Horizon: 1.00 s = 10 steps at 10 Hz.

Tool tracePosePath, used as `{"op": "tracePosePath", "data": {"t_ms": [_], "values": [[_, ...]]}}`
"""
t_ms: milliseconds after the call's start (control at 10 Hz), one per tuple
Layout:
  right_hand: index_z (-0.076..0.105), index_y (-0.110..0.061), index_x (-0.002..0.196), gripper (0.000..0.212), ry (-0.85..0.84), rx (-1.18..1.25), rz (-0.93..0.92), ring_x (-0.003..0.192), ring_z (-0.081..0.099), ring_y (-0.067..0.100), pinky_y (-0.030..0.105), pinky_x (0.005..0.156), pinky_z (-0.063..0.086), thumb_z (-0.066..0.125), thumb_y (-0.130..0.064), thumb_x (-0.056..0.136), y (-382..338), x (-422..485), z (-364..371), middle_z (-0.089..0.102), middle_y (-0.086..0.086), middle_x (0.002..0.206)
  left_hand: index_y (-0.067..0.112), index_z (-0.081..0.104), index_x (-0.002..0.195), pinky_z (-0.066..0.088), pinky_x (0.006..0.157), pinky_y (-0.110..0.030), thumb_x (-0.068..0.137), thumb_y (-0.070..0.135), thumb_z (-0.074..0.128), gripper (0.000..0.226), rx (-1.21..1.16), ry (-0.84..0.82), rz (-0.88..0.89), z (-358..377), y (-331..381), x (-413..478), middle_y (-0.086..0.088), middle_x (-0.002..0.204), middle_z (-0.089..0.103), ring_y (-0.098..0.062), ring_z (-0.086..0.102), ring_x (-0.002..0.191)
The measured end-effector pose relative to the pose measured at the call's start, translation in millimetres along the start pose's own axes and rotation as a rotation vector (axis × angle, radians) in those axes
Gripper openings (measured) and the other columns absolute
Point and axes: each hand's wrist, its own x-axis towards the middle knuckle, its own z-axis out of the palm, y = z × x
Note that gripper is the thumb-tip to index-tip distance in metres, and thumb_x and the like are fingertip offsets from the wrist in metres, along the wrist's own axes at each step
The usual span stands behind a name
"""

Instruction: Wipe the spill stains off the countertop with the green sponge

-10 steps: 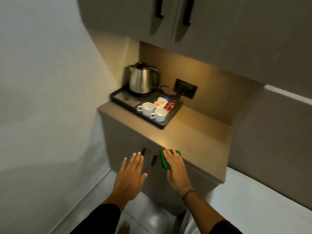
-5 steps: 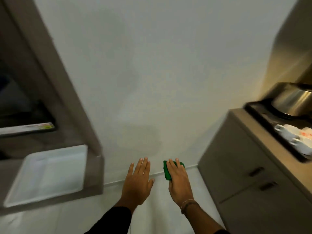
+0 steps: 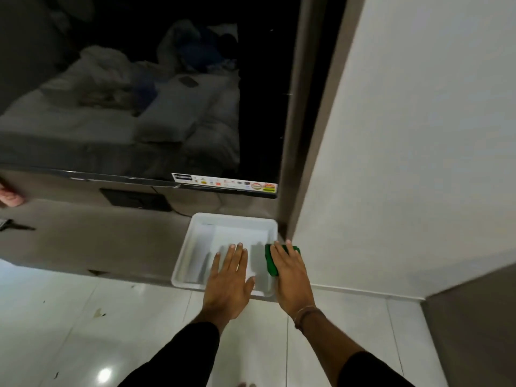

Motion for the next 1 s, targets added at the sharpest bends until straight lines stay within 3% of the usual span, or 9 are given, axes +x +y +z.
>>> {"op": "tracePosePath", "data": {"t_ms": [100,300,400,500,600,800,900,1000], "values": [[0.021,-0.023,0.156,0.079,-0.03,-0.025,-0.033,0.155,0.009,0.025,0.048,0.124,0.013,0.068,-0.024,0.093,-36.5,37.4,32.9,0.02,0.0,0.167,0.013,-0.008,0.163,-0.006,0.127,-0.056,0.108,0.058,0.02,0.077,0.015,-0.031,-0.023,9.9,-51.7,18.5,-0.011,0.174,-0.007,-0.033,-0.014,0.158],[0.01,-0.023,0.158,0.073,-0.135,-0.113,-0.001,0.156,-0.003,0.025,0.048,0.127,0.006,0.054,-0.013,0.1,-45.5,76.1,84.0,0.005,-0.003,0.169,0.013,-0.004,0.164,0.003,0.129,-0.055,0.107,0.059,0.021,0.077,-0.037,-0.083,0.005,38.0,-98.7,53.7,-0.012,0.174,-0.008,-0.034,-0.015,0.157],[0.009,-0.022,0.159,0.072,-0.142,-0.153,0.028,0.156,-0.005,0.026,0.046,0.127,0.0,0.049,-0.009,0.1,-41.6,88.9,98.8,0.006,-0.001,0.17,0.011,0.005,0.165,0.005,0.129,-0.054,0.106,0.058,0.023,0.077,-0.074,-0.061,0.029,50.0,-111.8,63.4,-0.013,0.174,0.0,-0.033,-0.008,0.159],[0.001,-0.022,0.159,0.073,-0.168,-0.19,0.053,0.155,-0.01,0.026,0.037,0.113,-0.022,0.048,-0.016,0.103,-38.2,96.5,118.5,-0.002,-0.002,0.17,0.009,0.012,0.164,0.007,0.129,-0.053,0.104,0.06,0.018,0.079,-0.117,-0.042,0.022,64.4,-122.6,68.0,-0.013,0.174,0.005,-0.032,-0.003,0.159],[-0.004,-0.021,0.159,0.077,-0.197,-0.195,0.076,0.155,-0.011,0.028,0.036,0.108,-0.025,0.049,-0.026,0.104,-37.4,94.9,126.8,-0.006,-0.002,0.169,0.01,0.008,0.165,0.008,0.129,-0.054,0.103,0.062,0.014,0.081,-0.148,-0.06,0.006,69.0,-124.4,68.6,-0.012,0.174,0.0,-0.031,-0.007,0.159],[-0.01,-0.024,0.158,0.083,-0.284,-0.214,0.08,0.154,-0.016,0.027,0.04,0.108,-0.024,0.051,-0.036,0.102,-34.0,93.0,125.2,-0.01,-0.003,0.169,0.01,0.008,0.165,0.007,0.129,-0.054,0.103,0.06,0.012,0.08,-0.119,-0.063,0.052,66.1,-123.8,68.0,-0.013,0.175,0.001,-0.033,-0.007,0.159],[-0.008,-0.021,0.158,0.087,-0.313,-0.179,0.054,0.155,-0.014,0.03,0.049,0.121,-0.011,0.054,-0.033,0.098,-33.5,95.8,113.2,-0.009,0.001,0.169,0.01,0.007,0.165,0.007,0.129,-0.055,0.1,0.059,-0.001,0.082,-0.049,-0.057,0.085,54.7,-118.7,67.8,-0.014,0.174,0.002,-0.034,-0.006,0.159],[-0.006,-0.02,0.158,0.091,-0.222,-0.09,0.034,0.154,-0.016,0.028,0.052,0.126,0.0,0.056,-0.037,0.093,-35.5,78.4,93.5,-0.006,0.003,0.17,0.008,0.014,0.164,0.001,0.129,-0.054,0.106,0.052,0.003,0.074,-0.078,0.029,0.12,44.7,-103.8,59.5,-0.016,0.172,0.009,-0.033,-0.004,0.158]]}}
